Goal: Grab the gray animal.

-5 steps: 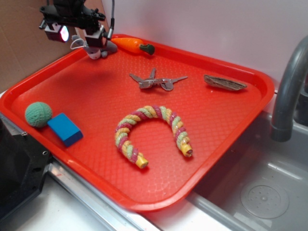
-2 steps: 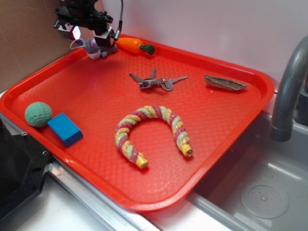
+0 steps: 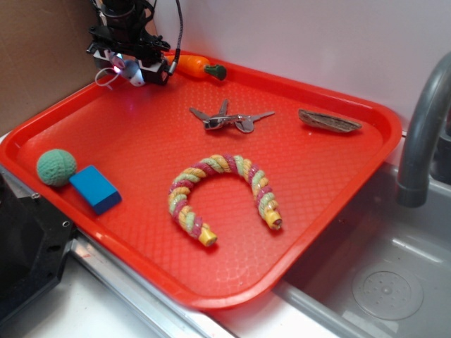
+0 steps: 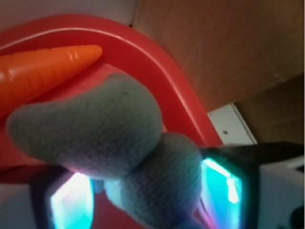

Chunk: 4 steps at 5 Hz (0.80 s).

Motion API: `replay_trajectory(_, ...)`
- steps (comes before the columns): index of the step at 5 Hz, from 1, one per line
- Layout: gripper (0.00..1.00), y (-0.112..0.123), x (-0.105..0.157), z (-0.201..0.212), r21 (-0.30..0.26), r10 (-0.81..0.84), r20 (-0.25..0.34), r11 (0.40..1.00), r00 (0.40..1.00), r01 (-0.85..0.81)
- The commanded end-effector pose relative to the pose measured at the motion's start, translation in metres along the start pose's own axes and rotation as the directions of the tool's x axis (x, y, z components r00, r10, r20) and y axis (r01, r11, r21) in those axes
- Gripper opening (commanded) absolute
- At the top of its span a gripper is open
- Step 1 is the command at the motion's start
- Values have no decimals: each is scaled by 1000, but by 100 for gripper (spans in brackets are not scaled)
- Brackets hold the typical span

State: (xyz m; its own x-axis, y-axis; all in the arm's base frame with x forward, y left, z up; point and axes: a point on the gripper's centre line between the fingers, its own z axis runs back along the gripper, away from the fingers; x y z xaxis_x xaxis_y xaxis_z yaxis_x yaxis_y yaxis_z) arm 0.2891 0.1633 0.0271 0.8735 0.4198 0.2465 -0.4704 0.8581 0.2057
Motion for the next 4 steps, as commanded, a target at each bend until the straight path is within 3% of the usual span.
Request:
replay_trajectory(1,0,12,-4,22,1,-18,42,1000,999,18)
replay_trajectory(2,0,6,-20,80,-65,-118,107,990,987,125)
replay_trajectory(4,0,-19,-72,197,-108,-208,140,969,968,223)
